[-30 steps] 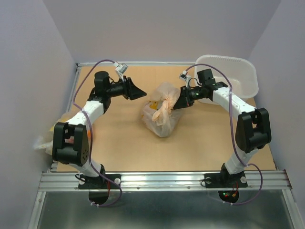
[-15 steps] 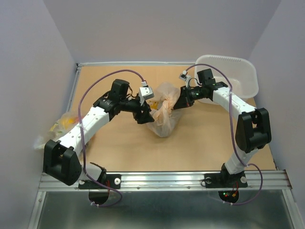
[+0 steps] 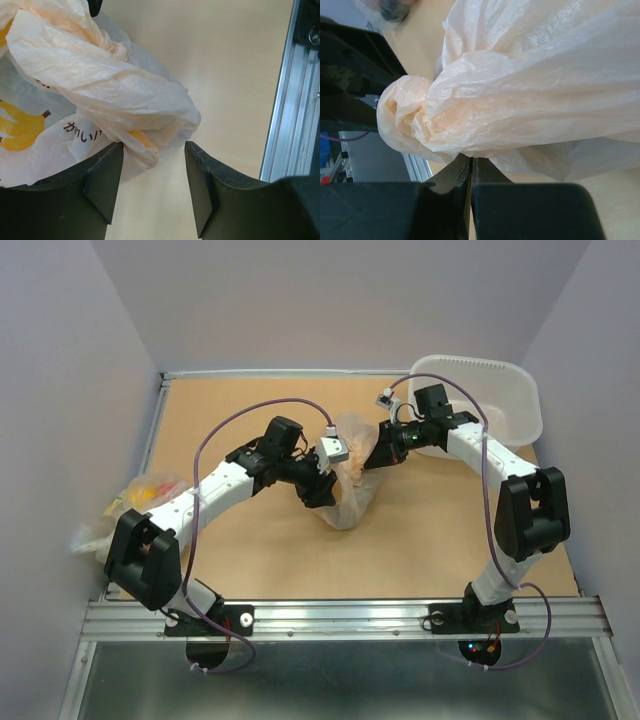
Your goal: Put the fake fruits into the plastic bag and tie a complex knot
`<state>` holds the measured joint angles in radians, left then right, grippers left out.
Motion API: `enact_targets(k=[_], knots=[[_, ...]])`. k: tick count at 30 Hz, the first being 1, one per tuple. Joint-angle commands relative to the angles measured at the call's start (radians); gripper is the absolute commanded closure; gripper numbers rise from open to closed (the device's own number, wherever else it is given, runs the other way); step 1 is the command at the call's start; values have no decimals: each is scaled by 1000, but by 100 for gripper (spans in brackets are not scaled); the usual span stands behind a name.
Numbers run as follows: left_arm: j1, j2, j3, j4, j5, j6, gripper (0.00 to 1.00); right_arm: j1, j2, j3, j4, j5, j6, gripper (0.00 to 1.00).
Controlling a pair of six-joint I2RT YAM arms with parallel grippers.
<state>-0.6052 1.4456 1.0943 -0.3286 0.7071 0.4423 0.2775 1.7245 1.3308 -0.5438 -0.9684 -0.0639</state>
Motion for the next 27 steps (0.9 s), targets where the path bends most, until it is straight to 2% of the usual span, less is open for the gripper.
enact_targets(k=[1, 7, 16, 19, 21, 23, 24, 25, 26, 27], knots=[[-2, -4, 29, 48, -46, -8, 41, 11, -59, -5, -5, -27, -14, 100], [1, -36, 12, 37, -116, 27, 39, 11, -51, 4, -15, -27, -24, 100], [1, -21, 13, 57, -104, 21, 36, 11, -46, -4, -22, -56, -37, 100], [-1, 10, 30, 82, -90, 9, 38, 9, -49, -5, -25, -61, -40, 100], [-1, 38, 44, 92, -101, -2, 45, 11, -51, -5, -27, -66, -47, 100], [2, 58, 58, 95, -116, -5, 56, 11, -51, -8, -31, -59, -54, 100], [1, 59, 62, 92, -115, -7, 71, 11, -51, -8, -34, -50, -56, 100], [4, 59, 65, 91, -115, -2, 81, 9, -49, -8, -36, -40, -56, 100], [8, 55, 68, 80, -129, -7, 96, -1, -45, -8, -39, -24, -54, 100], [18, 50, 68, 73, -133, -10, 100, -7, -43, -8, -39, -20, -54, 100]])
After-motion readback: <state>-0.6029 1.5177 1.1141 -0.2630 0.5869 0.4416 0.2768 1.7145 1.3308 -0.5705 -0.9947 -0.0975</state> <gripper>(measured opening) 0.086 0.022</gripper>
